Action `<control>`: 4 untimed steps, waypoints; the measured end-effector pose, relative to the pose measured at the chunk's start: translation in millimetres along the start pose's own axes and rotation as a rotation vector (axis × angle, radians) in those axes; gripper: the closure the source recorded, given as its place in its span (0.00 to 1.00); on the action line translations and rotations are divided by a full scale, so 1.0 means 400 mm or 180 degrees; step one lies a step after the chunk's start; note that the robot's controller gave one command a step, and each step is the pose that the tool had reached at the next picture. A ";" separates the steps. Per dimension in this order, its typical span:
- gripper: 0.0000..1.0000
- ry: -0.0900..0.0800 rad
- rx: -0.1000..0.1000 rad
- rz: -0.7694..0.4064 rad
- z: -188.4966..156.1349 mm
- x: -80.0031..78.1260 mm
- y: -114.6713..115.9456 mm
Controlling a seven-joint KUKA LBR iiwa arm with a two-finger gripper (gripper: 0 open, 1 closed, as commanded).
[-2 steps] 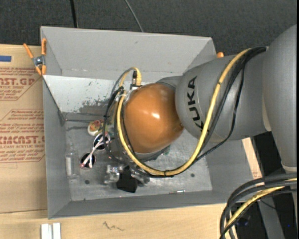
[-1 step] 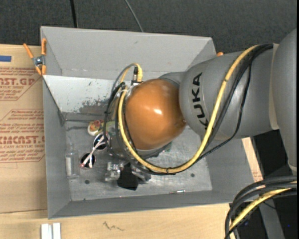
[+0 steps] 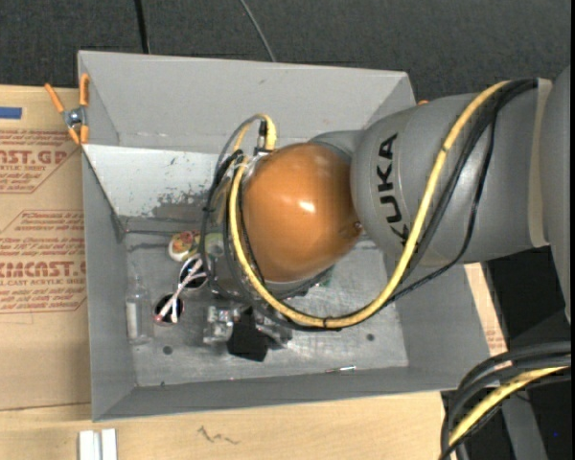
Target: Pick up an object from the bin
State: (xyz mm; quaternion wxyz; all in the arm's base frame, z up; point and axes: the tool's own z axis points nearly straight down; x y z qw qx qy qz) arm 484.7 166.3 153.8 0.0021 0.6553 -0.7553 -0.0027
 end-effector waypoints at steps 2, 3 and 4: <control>1.00 0.0007 -0.0017 -0.0265 -0.060 -0.036 0.009; 1.00 -0.0004 0.0000 -0.0256 -0.092 -0.048 0.011; 1.00 -0.0003 -0.0004 -0.1545 -0.039 -0.039 -0.028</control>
Offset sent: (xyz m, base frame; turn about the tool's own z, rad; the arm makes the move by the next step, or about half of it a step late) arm -0.0007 0.0313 0.0602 -0.0654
